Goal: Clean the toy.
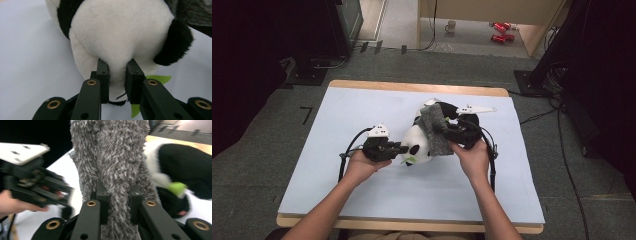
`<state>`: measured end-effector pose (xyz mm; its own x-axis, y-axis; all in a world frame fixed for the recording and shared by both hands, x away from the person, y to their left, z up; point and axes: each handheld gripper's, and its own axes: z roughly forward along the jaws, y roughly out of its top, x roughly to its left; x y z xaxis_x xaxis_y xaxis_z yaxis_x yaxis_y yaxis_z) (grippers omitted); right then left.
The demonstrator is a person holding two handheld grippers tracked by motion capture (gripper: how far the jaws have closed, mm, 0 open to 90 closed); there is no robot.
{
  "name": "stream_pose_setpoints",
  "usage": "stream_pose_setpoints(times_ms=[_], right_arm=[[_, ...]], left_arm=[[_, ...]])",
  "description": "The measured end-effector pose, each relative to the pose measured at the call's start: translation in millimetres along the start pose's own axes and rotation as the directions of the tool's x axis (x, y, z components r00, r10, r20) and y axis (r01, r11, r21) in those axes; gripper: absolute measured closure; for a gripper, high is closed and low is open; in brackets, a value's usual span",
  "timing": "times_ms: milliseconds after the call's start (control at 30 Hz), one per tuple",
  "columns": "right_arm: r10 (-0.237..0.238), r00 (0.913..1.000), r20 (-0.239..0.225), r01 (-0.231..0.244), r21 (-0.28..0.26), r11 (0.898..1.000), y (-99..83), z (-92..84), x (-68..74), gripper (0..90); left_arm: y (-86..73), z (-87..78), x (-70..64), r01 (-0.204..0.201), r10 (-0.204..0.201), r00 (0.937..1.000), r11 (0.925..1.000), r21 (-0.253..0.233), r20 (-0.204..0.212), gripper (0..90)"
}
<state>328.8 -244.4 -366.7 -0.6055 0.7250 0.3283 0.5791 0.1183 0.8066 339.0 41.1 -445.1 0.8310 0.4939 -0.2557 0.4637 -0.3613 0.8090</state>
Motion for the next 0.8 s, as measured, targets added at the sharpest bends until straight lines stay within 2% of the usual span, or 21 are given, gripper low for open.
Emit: stream_pose_setpoints(times_ms=[167,300,367,433,500,567,633,733,767,800], right_arm=[[-0.044,0.9976,-0.054,0.046,0.038,0.998,-2.1,9.7,27.4,77.8],[-0.067,0.9946,-0.079,0.074,0.093,0.993,-10.0,21.2,44.7,77.8],[-0.082,0.9944,-0.066,0.089,0.113,0.99,-15.0,26.7,45.8,77.8],[-0.054,0.9955,-0.078,0.062,0.111,0.992,-18.8,29.0,40.2,77.9],[-0.027,0.9951,-0.095,0.037,0.107,0.994,-20.1,28.0,34.6,77.9],[-0.018,0.9949,-0.099,0.029,0.107,0.994,-20.3,27.4,32.1,77.8],[-0.02,0.9946,-0.102,0.031,0.109,0.994,-21.0,27.6,32.2,77.8],[-0.029,0.9948,-0.097,0.041,0.115,0.992,-21.6,29.1,33.7,77.8],[-0.036,0.9953,-0.09,0.047,0.119,0.992,-22.0,29.5,34.8,77.8],[-0.037,0.9956,-0.086,0.048,0.121,0.991,-22.0,29.4,35.5,77.8]], left_arm=[[-1.1,0.9,2.0,-0.005,0.005,0.9998,1.0,0.001,0.02,73.5],[-0.9,-1.7,7.1,0.024,-0.024,0.999,0.9997,0.001,0.038,69.7],[0.0,-2.7,9.6,0.038,-0.04,0.9971,0.999,0.021,0.066,64.5],[2.0,-4.8,12.8,0.036,-0.039,0.9956,0.9984,0.043,0.085,56.8],[3.8,-9.5,16.2,0.01,-0.013,0.995,0.9997,0.022,0.099,52.3],[6.5,-12.5,19.0,0.018,-0.016,0.9948,0.9996,-0.023,0.101,47.5],[9.0,-11.9,21.7,0.023,-0.019,0.9934,0.9992,-0.034,0.113,46.4],[8.1,-1.4,24.1,0.041,-0.04,0.988,0.9992,-0.001,0.149,46.4],[7.5,0.7,23.9,0.034,-0.032,0.9874,0.9994,-0.007,0.155,51.0],[6.9,2.4,22.5,-0.001,0.004,0.9895,0.9998,-0.017,0.144,55.1]])
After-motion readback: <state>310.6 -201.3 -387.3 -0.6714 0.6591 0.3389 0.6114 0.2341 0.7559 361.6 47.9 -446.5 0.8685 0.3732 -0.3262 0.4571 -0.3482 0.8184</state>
